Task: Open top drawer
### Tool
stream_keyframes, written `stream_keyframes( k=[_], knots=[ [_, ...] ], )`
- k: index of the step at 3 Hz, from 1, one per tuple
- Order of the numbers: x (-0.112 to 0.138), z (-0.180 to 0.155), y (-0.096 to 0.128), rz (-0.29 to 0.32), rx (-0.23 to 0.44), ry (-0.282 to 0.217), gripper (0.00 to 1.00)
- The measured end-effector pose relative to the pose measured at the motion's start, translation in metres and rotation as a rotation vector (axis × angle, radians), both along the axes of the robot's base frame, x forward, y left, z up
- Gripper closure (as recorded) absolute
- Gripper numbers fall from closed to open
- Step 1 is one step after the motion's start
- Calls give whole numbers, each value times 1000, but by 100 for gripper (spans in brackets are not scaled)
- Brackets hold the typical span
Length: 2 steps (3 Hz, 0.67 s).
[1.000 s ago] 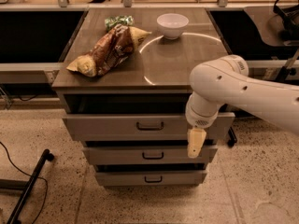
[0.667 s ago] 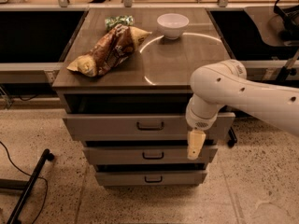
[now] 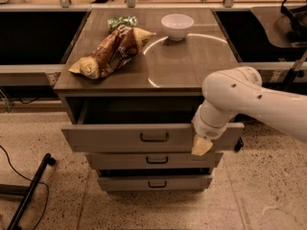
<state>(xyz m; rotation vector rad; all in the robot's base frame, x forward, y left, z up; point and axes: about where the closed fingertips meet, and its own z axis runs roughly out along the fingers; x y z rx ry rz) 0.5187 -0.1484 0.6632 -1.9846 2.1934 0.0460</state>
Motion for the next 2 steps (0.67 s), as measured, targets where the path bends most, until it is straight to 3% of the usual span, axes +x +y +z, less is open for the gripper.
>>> stream_keyframes(
  k=[1,2],
  knots=[
    [-35,17,-4,17,41,5,78],
    [-53,23,-1,34,72,13,99]
  ],
)
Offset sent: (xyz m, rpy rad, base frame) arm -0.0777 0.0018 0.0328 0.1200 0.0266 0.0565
